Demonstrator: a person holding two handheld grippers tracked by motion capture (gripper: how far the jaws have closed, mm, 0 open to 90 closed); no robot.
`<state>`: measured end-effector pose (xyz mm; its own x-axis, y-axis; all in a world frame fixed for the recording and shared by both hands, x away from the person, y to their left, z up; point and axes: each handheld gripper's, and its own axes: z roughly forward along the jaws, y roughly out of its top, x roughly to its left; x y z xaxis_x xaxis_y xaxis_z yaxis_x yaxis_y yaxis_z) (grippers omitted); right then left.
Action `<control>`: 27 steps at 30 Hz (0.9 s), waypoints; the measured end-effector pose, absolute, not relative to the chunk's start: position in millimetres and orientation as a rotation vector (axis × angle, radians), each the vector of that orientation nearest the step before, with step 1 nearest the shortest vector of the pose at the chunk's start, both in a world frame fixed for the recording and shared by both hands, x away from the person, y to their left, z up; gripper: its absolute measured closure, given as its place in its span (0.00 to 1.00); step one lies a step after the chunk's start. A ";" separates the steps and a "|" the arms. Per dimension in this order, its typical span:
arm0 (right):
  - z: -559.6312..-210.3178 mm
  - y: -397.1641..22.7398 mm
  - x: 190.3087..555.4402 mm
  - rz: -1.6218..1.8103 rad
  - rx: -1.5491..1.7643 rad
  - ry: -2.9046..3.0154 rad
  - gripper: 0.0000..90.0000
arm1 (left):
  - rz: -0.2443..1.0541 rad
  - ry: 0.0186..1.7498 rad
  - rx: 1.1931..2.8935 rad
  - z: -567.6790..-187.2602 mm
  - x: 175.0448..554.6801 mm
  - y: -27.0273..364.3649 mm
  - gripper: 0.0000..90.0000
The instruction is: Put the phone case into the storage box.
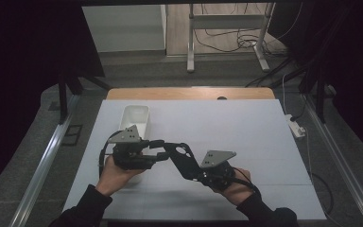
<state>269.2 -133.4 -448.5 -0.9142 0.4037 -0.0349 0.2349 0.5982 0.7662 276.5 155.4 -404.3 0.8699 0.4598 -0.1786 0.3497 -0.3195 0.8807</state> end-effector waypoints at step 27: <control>-450.0 -134.5 271.5 1.267 0.506 2.671 0.93 | 0.024 0.534 1.885 -408.1 279.2 159.9 0.92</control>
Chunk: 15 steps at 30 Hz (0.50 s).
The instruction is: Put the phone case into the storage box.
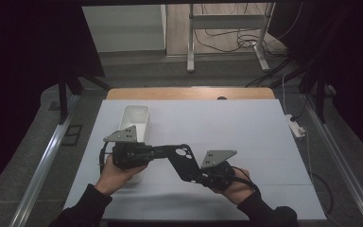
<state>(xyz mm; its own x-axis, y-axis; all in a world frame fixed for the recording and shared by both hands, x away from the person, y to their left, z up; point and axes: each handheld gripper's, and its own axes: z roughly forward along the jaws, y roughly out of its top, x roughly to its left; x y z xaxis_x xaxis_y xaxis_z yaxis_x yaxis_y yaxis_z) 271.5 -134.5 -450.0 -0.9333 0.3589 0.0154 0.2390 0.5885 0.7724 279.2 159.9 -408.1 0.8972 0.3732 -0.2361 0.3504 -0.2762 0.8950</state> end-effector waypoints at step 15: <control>-451.6 -131.6 273.1 1.248 0.541 2.656 0.75 | 0.009 0.580 1.879 -404.5 277.3 155.4 0.93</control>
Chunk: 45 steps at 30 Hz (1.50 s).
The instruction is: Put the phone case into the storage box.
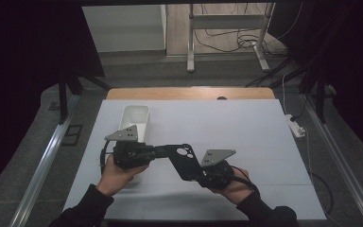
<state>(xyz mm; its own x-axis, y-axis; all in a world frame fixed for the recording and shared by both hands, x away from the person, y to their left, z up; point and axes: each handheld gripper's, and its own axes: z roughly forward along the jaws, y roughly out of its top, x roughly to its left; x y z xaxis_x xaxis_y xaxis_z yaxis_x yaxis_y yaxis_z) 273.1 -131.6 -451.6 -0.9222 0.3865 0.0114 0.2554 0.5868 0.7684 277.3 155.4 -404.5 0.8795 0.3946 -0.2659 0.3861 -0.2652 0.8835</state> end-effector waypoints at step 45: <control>-458.7 -204.8 266.4 1.027 0.909 2.533 0.00 | 0.171 0.733 1.954 -370.6 275.9 208.9 0.92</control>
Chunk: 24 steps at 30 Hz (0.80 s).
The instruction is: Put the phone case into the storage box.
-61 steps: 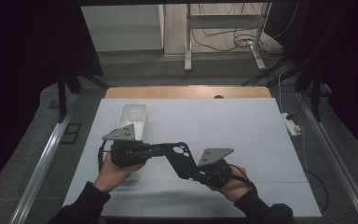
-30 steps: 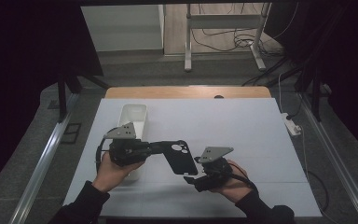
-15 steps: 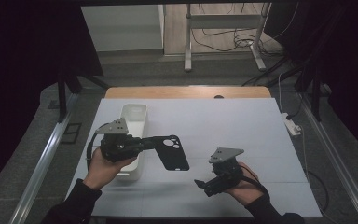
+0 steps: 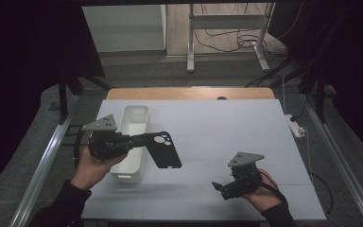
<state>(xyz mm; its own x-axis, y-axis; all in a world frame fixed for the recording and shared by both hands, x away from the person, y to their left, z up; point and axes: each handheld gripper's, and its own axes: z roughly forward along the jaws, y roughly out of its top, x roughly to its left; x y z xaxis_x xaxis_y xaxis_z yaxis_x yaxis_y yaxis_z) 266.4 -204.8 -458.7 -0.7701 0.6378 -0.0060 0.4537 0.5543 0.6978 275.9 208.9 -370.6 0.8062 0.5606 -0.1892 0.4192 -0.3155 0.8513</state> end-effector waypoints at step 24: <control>-461.6 -260.0 242.2 1.000 1.140 2.417 0.00 | 0.239 0.824 1.944 -349.0 269.7 262.6 0.92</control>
